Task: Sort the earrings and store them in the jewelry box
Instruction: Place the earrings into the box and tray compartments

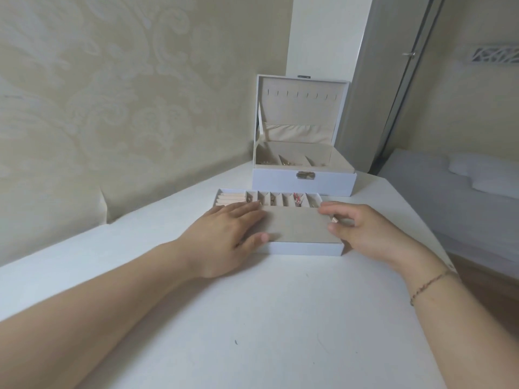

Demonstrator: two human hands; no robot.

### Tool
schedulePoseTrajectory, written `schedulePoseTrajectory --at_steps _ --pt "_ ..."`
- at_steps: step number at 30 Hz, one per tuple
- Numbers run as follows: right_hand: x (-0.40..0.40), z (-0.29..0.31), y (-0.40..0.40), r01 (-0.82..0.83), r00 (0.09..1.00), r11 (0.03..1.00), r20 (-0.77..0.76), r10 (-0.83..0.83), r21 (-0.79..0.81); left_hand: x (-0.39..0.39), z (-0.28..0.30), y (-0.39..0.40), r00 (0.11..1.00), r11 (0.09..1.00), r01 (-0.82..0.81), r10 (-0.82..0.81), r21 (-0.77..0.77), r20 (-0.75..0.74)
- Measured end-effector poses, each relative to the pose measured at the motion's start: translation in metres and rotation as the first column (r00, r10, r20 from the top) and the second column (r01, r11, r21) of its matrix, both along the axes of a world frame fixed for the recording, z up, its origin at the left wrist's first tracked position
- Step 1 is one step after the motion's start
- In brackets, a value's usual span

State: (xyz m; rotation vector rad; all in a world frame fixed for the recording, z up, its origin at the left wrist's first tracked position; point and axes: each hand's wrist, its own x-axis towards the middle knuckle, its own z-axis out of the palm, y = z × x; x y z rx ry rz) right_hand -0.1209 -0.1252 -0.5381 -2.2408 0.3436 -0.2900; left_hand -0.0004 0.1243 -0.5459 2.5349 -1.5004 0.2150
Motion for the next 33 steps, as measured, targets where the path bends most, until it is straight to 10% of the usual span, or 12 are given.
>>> schedulePoseTrajectory --at_steps 13,22,33 --pt "0.003 0.010 0.005 -0.080 0.991 0.971 -0.122 0.054 -0.226 0.006 0.002 -0.007 1.000 1.000 -0.028 0.028 -0.007 -0.009" --pt "0.013 0.002 0.053 -0.316 0.931 0.665 -0.357 0.078 -0.677 0.006 -0.002 -0.001 0.984 0.997 0.071 -0.075 0.036 0.162" --pt "0.016 0.000 0.063 -0.157 0.985 0.595 -0.166 0.040 -0.789 0.005 -0.018 0.004 0.960 0.989 0.093 -0.058 -0.116 0.272"
